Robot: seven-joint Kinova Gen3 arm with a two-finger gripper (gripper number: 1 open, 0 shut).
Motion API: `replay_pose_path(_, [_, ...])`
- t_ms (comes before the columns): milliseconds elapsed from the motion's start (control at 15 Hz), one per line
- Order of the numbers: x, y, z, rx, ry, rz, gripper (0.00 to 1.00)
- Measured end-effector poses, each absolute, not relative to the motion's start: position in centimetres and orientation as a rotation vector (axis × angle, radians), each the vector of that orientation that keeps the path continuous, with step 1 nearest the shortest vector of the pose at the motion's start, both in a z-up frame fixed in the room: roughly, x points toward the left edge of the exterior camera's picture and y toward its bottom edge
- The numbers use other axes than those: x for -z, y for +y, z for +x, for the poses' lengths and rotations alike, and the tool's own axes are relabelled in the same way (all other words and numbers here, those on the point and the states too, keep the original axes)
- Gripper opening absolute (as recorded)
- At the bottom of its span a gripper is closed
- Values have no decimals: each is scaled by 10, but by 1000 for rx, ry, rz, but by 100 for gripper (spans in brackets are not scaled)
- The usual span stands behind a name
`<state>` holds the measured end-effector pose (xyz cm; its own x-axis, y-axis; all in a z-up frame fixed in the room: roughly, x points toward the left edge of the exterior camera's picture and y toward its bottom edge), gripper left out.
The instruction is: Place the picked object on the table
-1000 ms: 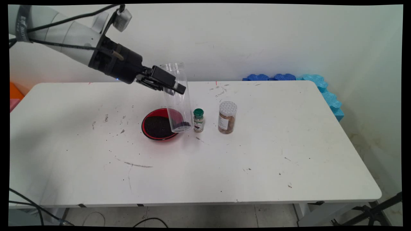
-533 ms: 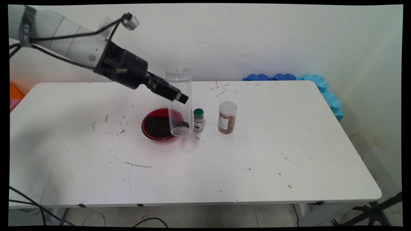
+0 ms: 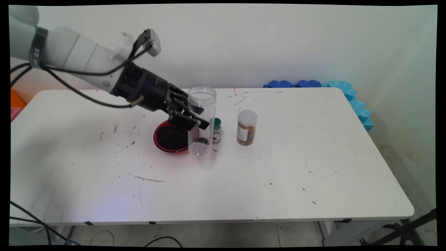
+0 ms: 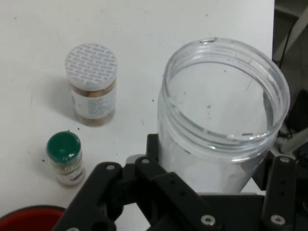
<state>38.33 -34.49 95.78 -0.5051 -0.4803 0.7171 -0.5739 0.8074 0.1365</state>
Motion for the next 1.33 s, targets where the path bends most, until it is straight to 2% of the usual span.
replay_pose_path(533, [-944,-338,369,-221,-2237,673,0])
replay_pose_path(1333, [-911,-334,352,-228,-2189,736,0])
